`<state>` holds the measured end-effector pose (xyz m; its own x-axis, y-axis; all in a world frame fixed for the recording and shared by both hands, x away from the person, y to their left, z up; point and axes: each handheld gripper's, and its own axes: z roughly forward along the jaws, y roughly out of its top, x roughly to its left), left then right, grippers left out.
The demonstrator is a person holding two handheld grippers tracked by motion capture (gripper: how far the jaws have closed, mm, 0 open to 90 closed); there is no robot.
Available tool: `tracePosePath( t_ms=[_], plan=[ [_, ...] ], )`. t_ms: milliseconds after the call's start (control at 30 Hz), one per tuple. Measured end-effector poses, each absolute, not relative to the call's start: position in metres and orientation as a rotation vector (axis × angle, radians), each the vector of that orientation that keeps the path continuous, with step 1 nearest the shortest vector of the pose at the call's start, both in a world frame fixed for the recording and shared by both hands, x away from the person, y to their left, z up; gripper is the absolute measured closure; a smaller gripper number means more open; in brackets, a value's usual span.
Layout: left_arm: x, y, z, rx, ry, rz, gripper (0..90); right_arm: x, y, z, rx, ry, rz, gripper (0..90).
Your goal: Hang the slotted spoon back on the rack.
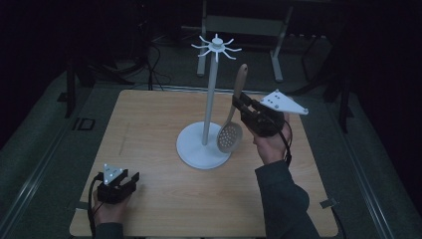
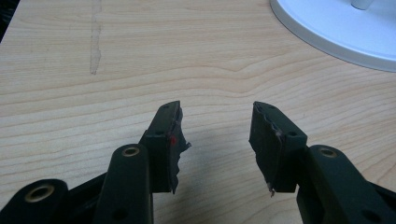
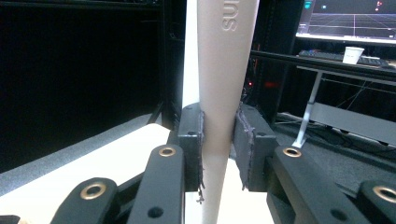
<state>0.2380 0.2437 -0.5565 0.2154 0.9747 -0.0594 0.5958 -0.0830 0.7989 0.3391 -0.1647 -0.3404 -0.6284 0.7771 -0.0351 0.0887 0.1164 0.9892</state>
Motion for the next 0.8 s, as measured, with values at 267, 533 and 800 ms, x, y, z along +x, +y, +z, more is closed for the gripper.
tracePosePath(
  t_ms=[267,533,800],
  plan=[
    [0.238,0.244,-0.557,1.771,1.466,0.667,53.8,0.342,-0.163,-0.336,0.847,1.833,1.574,73.6],
    [0.238,0.244,-0.557,1.771,1.467,0.665,53.9,0.345,-0.161,-0.33,0.839,1.837,1.571,73.7],
    [0.238,0.244,-0.557,1.773,1.467,0.666,53.9,0.35,-0.159,-0.328,0.849,1.857,1.567,73.7]
  ],
)
